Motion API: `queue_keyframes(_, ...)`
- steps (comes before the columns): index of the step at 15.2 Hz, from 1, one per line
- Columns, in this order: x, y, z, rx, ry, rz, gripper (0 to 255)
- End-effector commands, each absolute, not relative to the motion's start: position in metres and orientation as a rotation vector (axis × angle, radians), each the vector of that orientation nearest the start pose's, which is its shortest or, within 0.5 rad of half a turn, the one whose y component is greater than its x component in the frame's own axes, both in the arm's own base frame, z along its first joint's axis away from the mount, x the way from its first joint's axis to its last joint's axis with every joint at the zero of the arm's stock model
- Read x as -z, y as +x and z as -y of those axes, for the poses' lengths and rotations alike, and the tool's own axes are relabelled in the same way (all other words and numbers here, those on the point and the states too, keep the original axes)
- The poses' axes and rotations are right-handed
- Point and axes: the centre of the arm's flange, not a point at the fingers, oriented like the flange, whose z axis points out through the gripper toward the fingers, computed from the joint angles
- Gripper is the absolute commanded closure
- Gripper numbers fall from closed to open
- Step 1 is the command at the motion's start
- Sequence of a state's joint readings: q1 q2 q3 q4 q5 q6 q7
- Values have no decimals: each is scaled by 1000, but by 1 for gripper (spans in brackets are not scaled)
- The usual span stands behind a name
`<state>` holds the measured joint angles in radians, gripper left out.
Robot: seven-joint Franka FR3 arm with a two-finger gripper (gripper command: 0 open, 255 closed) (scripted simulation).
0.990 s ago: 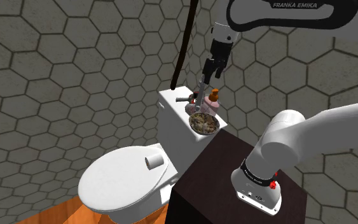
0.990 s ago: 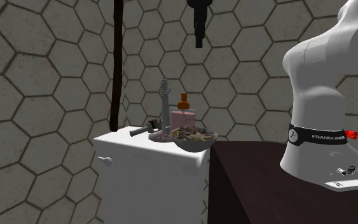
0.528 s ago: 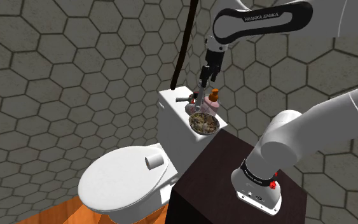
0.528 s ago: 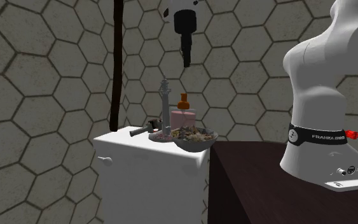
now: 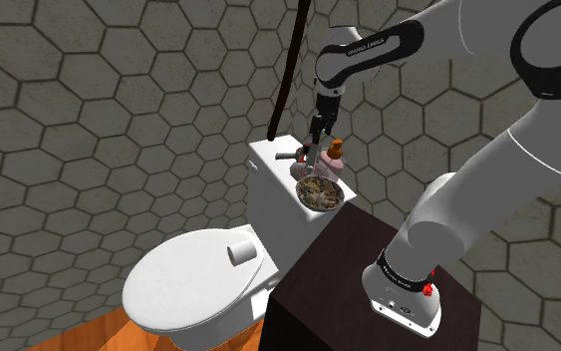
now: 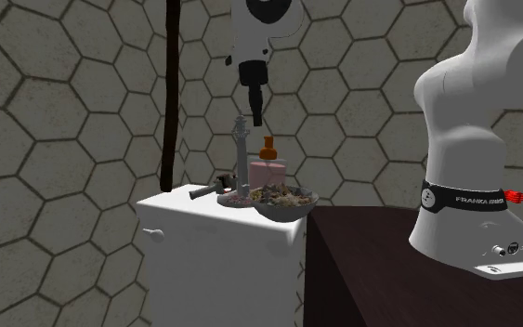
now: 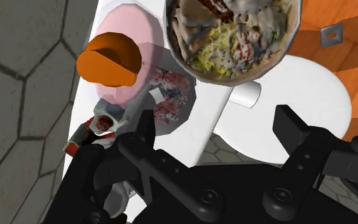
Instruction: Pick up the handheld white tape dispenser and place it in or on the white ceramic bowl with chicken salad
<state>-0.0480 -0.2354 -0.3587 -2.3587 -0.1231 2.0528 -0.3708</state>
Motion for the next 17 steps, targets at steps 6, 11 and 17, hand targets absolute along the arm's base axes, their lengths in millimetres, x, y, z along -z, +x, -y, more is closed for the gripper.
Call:
queue_keyframes(6, -348, 460, 244, -184, -3141, 129, 0)
queue_keyframes(11, -304, 491, 283, -221, -3147, 176, 0)
queue_keyframes(17, -256, 524, 326, -261, -3152, 228, 0)
